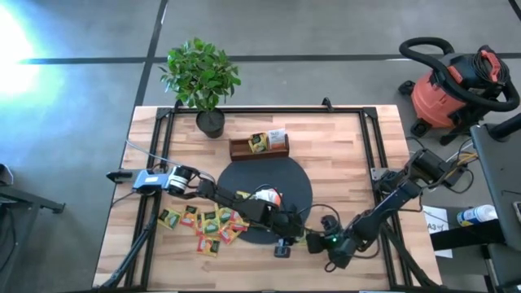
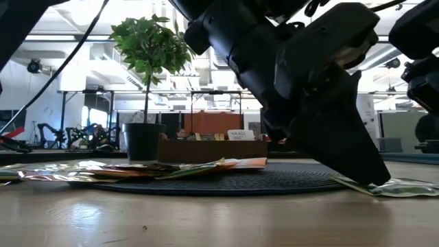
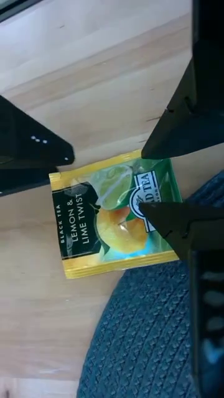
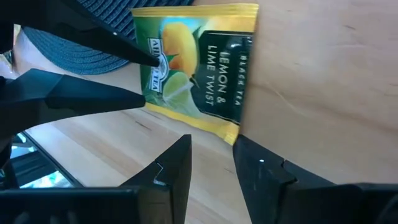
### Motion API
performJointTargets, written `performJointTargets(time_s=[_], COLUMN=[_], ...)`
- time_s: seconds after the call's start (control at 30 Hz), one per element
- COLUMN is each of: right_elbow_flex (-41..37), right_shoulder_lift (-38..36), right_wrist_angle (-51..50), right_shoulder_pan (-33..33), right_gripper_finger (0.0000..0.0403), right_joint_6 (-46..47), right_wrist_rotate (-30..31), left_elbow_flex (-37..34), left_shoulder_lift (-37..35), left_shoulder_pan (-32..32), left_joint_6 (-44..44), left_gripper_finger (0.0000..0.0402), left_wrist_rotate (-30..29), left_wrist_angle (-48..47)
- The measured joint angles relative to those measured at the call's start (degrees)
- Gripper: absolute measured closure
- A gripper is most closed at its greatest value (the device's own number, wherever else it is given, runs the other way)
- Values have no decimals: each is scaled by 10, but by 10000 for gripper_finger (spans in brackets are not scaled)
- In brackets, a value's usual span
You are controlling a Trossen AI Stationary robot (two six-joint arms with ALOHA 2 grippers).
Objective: Pick & Place Tea
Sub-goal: Put the yellow tea bag into the middle slot of the wooden organizer
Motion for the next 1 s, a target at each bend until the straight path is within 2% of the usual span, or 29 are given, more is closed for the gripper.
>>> performJointTargets(time_s=[0.33,0.63,0.7,0.87,1.0], right_elbow_flex=[0,0,0,4,20], right_shoulder_lift=[5,5,5,0,-23], right_wrist_angle=[-9,-35,-42,-63,-141], right_shoulder_pan=[-6,-7,-7,-8,-14], right_gripper_finger=[305,376,390,394,395], right_joint_6=[-14,-11,-15,-56,-123], right_wrist_rotate=[16,26,30,37,55], left_elbow_flex=[0,0,0,0,0], left_shoulder_lift=[1,-6,-18,-57,-101], left_shoulder_pan=[0,-2,-3,-5,-10], left_joint_6=[-24,-33,-33,-35,-35], left_gripper_finger=[298,298,298,298,298], left_wrist_rotate=[0,0,0,-16,-62], left_wrist_angle=[12,16,7,-16,-75])
